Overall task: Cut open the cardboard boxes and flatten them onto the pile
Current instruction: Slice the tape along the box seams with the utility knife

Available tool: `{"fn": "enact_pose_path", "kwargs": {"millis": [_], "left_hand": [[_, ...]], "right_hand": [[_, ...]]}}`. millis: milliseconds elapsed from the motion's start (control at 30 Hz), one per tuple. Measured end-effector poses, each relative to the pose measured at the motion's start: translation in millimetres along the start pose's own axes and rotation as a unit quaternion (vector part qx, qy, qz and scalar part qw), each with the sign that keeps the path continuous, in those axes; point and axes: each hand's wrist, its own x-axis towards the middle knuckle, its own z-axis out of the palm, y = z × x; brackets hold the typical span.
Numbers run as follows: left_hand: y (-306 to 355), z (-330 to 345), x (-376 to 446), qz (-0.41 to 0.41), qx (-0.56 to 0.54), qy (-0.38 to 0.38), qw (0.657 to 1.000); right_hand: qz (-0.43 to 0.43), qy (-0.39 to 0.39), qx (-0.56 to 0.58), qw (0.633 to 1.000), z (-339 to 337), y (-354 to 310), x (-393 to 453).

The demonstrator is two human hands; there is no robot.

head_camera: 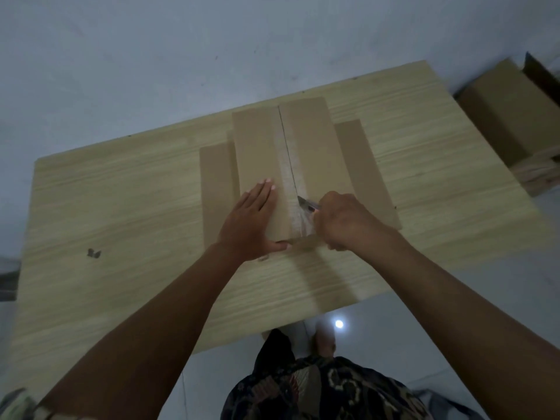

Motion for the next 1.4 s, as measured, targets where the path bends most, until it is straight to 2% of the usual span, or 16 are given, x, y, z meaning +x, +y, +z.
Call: {"fn": "enact_pose_path", "kwargs": {"millis": [267, 767, 933, 1400], "left_hand": [[4, 2, -1, -0.001, 0.015, 0.004, 1.000], [-1, 1, 6, -0.015, -0.007, -0.010, 1.000], [-1, 0, 5, 0.001, -0.008, -0.013, 1.000], [-2, 1, 6, -0.008, -0.006, 0.003, 1.000]], "right_hand": [[-0.003, -0.007, 0.006, 1.000, 5, 9, -6], [0.015, 0.030, 0.034, 0.999, 22, 14, -18], [0.037, 0.029, 0.005, 0.999, 24, 21, -27], [0.026, 0.058, 0.033, 0.997, 41, 21, -27]]}}
